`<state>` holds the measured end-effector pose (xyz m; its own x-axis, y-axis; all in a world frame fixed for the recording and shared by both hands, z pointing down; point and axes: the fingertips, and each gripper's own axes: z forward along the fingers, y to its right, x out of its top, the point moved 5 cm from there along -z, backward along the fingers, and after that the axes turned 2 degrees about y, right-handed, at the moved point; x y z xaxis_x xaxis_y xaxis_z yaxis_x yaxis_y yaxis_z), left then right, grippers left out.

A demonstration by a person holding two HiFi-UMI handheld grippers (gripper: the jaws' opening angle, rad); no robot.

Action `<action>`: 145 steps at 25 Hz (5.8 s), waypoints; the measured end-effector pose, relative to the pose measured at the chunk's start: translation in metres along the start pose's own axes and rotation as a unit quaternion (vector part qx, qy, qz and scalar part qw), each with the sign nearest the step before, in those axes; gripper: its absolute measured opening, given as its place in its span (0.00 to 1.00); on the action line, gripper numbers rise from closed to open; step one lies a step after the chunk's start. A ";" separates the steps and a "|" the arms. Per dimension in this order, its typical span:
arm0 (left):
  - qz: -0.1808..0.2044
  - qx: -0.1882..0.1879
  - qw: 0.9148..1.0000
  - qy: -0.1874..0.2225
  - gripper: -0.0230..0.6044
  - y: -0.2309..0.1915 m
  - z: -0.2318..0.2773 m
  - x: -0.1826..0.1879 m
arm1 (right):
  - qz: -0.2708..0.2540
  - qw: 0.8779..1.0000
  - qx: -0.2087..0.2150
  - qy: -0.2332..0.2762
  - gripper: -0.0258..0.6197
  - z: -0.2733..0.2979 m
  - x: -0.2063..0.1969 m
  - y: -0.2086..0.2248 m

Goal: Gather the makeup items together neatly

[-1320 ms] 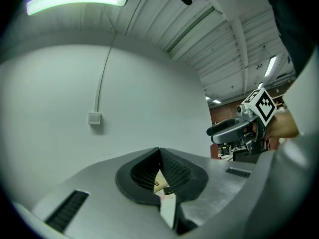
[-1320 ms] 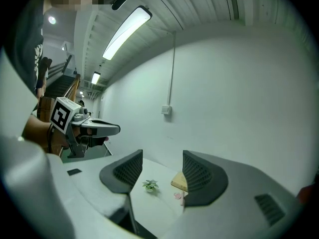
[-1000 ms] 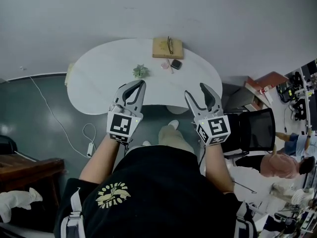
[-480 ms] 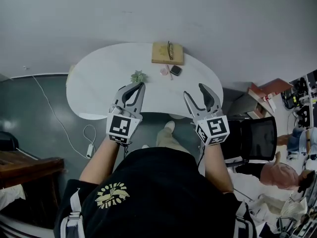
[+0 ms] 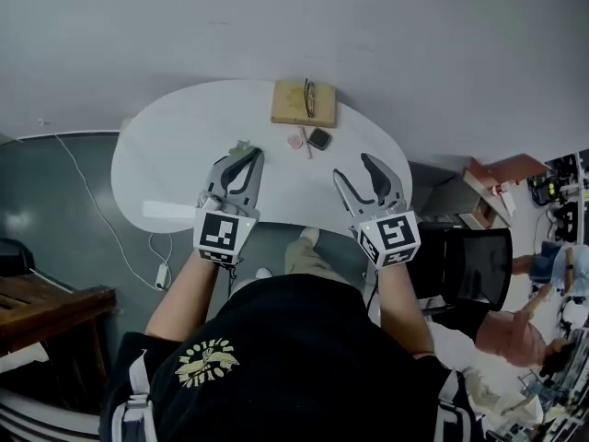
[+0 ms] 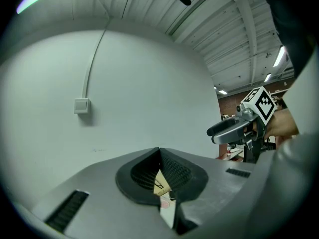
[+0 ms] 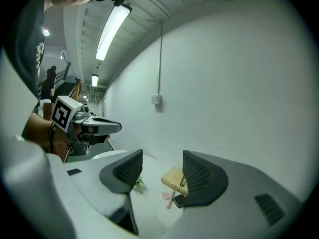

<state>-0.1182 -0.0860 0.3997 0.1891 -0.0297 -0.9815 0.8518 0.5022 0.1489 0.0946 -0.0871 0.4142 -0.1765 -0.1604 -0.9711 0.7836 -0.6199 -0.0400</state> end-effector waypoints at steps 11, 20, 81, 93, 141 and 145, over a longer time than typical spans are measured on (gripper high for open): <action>-0.001 -0.016 1.000 -0.007 0.07 0.001 0.077 -0.002 | 0.016 1.000 -0.001 -0.021 0.42 0.028 -0.023 0.062; -0.004 -0.004 1.000 -0.008 0.07 0.000 0.118 0.006 | 0.026 0.999 0.010 -0.043 0.42 0.047 -0.039 0.107; -0.012 -0.005 0.999 -0.031 0.07 -0.084 0.157 -0.005 | 0.002 0.932 0.123 -0.340 0.47 0.238 -0.278 0.106; -0.012 0.010 0.999 -0.046 0.07 -0.086 0.149 -0.010 | -0.072 0.907 0.157 -0.384 0.49 0.255 -0.299 0.108; 0.015 -0.060 0.998 -0.015 0.07 -0.017 0.149 0.021 | 0.101 0.909 -0.057 -0.400 0.50 0.128 -0.333 0.177; 0.015 -0.063 0.998 -0.015 0.07 -0.007 0.149 0.023 | 0.115 0.905 -0.082 -0.402 0.50 0.107 -0.341 0.193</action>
<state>-0.0472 -0.2185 0.3943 0.2291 -0.0385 -0.9726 0.7779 0.6079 0.1591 0.2418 -0.2344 0.7626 -0.3217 -0.8180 -0.4769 0.9210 -0.3872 0.0430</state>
